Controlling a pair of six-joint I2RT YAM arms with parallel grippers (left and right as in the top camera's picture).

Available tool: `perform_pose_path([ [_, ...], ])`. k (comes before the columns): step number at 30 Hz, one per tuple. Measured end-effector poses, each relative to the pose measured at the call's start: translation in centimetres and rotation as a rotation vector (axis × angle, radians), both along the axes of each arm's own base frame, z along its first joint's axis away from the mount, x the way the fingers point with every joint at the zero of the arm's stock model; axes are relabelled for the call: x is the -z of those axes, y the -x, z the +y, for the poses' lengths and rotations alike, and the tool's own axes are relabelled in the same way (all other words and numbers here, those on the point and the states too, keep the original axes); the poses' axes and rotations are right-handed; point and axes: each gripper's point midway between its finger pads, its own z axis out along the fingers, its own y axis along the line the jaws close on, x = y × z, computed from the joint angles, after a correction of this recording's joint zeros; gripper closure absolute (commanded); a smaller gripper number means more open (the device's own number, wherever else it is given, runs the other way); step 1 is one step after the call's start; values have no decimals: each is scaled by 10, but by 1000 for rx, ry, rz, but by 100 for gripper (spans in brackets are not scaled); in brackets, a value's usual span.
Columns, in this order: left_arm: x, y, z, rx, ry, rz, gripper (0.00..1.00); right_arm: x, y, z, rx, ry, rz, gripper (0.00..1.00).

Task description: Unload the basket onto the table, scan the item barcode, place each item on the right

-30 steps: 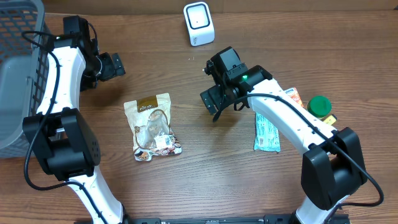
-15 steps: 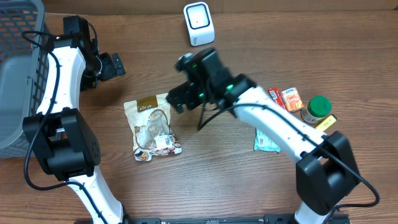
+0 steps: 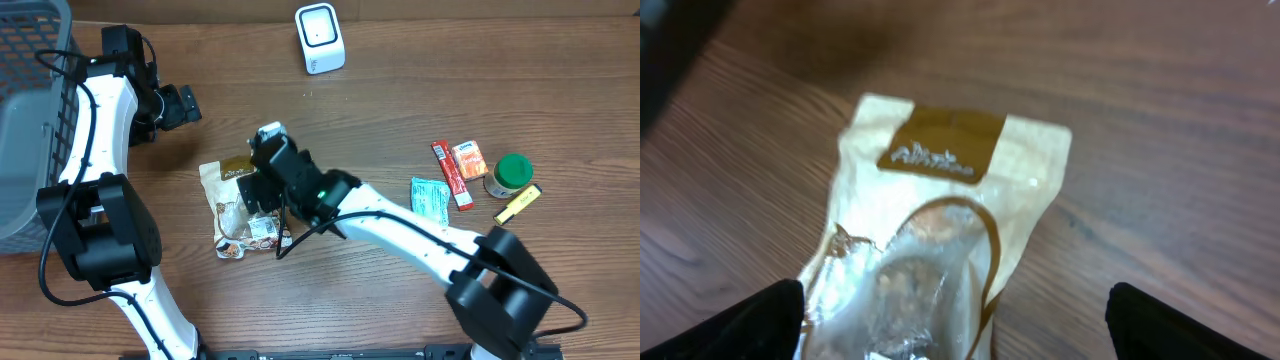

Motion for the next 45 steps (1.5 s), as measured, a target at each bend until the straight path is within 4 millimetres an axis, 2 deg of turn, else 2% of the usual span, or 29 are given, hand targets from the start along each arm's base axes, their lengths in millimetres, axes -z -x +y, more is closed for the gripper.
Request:
perform_pose_path([
  [4,0,0,0,0,0,0,0,33,4,5,-2,40,31,0],
  [8,0,0,0,0,0,0,0,53,9,5,-11,54,73,1],
  [11,0,0,0,0,0,0,0,52,10,11,-26,27,76,14],
  [20,0,0,0,0,0,0,0,48,5,24,-31,-37,62,18],
  [23,0,0,0,0,0,0,0,56,1,31,-26,-55,52,18],
  [26,0,0,0,0,0,0,0,73,-1,28,-7,-24,55,18],
  [30,0,0,0,0,0,0,0,89,-5,13,38,51,51,20],
  [32,0,0,0,0,0,0,0,92,-6,6,67,81,46,24],
  [37,0,0,0,0,0,0,0,94,-9,-21,193,164,51,24],
  [42,0,0,0,0,0,0,0,86,-12,-73,386,258,91,23],
  [45,0,0,0,0,0,0,0,71,-18,-111,536,270,125,17],
])
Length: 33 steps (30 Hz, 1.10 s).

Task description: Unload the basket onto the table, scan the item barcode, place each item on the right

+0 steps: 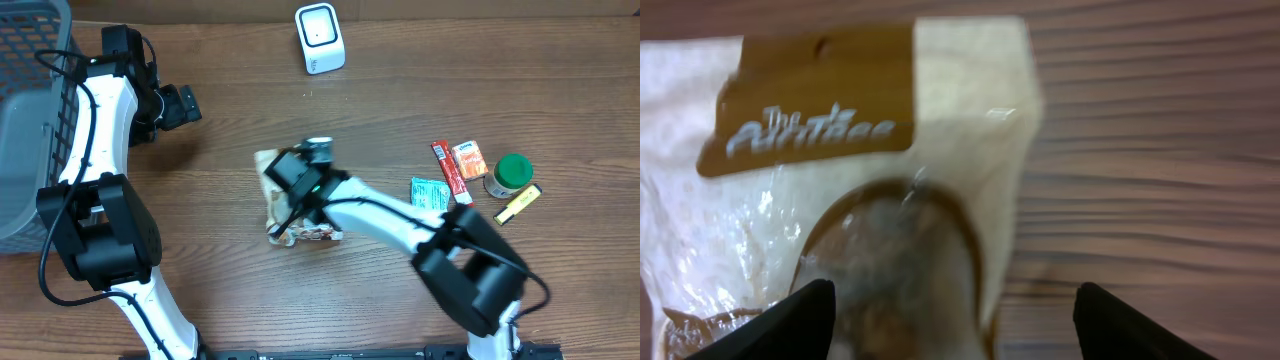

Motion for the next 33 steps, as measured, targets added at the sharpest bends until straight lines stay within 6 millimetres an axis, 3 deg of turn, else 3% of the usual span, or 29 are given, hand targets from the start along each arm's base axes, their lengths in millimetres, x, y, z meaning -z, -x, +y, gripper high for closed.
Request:
perform_pose_path([
  [3,0,0,0,0,0,0,0,-24,-10,-31,129,-32,-9,13],
  [7,0,0,0,0,0,0,0,-48,-18,-59,206,-83,0,14],
  [10,0,0,0,0,0,0,0,-55,-9,-77,230,-77,50,24],
  [13,0,0,0,0,0,0,0,-54,7,-88,238,-62,133,43],
  [15,0,0,0,0,0,0,0,-49,20,-90,237,-66,201,64],
  [16,0,0,0,0,0,0,0,-46,29,-90,243,-76,247,65],
  [22,0,0,0,0,0,0,0,-34,52,-76,216,-126,347,66],
  [30,0,0,0,0,0,0,0,3,85,-73,286,-165,438,66],
  [33,0,0,0,0,0,0,0,14,93,-64,306,-237,481,67],
])
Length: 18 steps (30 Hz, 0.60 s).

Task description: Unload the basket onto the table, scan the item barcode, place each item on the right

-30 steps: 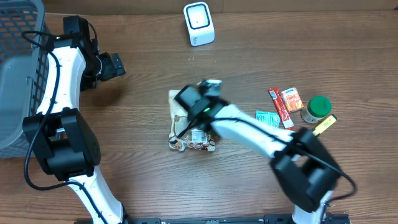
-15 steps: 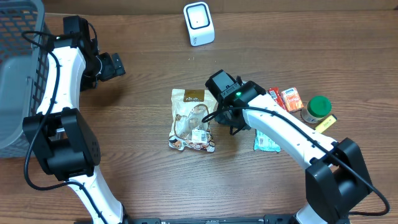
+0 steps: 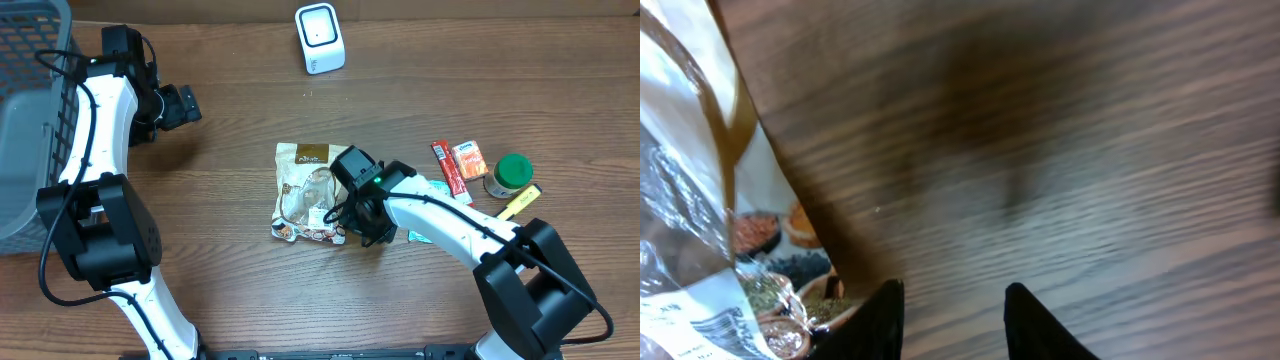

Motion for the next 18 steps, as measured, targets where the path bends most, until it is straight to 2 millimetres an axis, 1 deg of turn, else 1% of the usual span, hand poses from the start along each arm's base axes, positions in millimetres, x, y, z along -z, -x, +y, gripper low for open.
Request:
perform_pose_path([
  [2,0,0,0,0,0,0,0,4,4,6,10,-38,18,67],
  [8,0,0,0,0,0,0,0,8,7,24,6,-123,20,65],
  [10,0,0,0,0,0,0,0,7,9,35,-14,-154,15,65],
  [11,0,0,0,0,0,0,0,5,10,42,-29,-177,8,64],
  [12,0,0,0,0,0,0,0,3,11,53,-49,-208,-4,62],
  [16,0,0,0,0,0,0,0,-4,16,86,-121,-290,-46,49],
  [18,0,0,0,0,0,0,0,-9,20,106,-165,-338,-77,46],
])
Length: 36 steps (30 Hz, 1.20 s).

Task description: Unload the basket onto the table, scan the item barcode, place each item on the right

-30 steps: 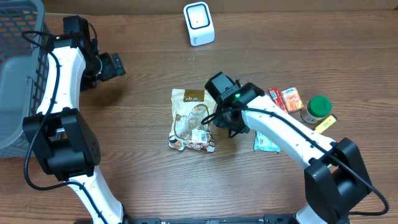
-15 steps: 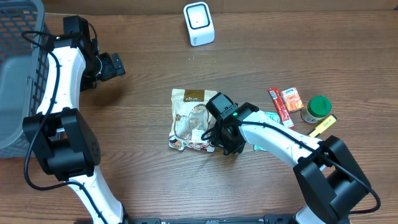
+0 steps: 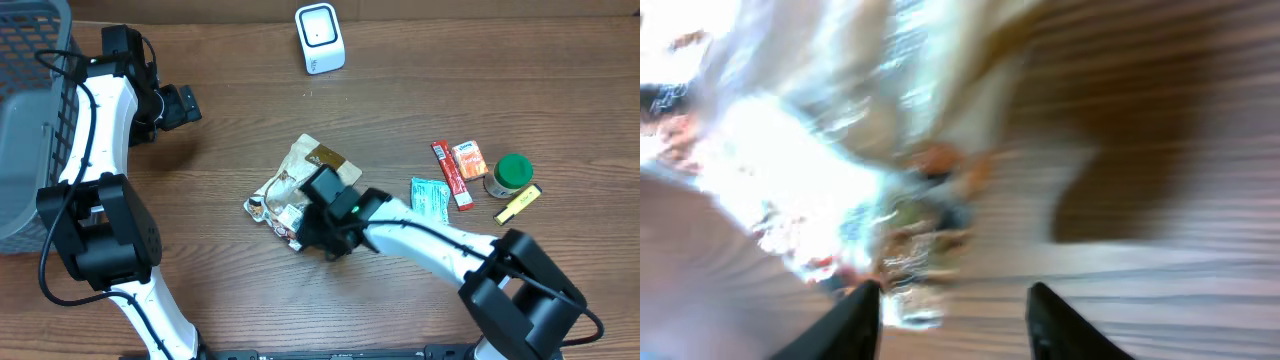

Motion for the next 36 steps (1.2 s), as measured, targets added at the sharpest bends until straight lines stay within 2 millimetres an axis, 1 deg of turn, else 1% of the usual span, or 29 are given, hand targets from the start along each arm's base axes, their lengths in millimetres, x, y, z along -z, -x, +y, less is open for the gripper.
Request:
perform_pose_path([
  [4,0,0,0,0,0,0,0,-9,7,30,-66,-73,-62,35],
  [6,0,0,0,0,0,0,0,-14,9,41,-87,-105,-89,34],
  [8,0,0,0,0,0,0,0,-17,7,46,-93,-125,-106,35],
  [13,0,0,0,0,0,0,0,-19,0,45,-79,-137,-111,27],
  [17,0,0,0,0,0,0,0,-19,-6,39,-60,-139,-96,28],
  [22,0,0,0,0,0,0,0,-10,-5,19,-31,-80,-41,28],
  [27,0,0,0,0,0,0,0,-9,-4,19,-30,-75,-43,27],
  [31,0,0,0,0,0,0,0,-11,-7,25,-35,-86,-78,27],
  [36,0,0,0,0,0,0,0,-23,-21,53,-51,-184,-176,27],
])
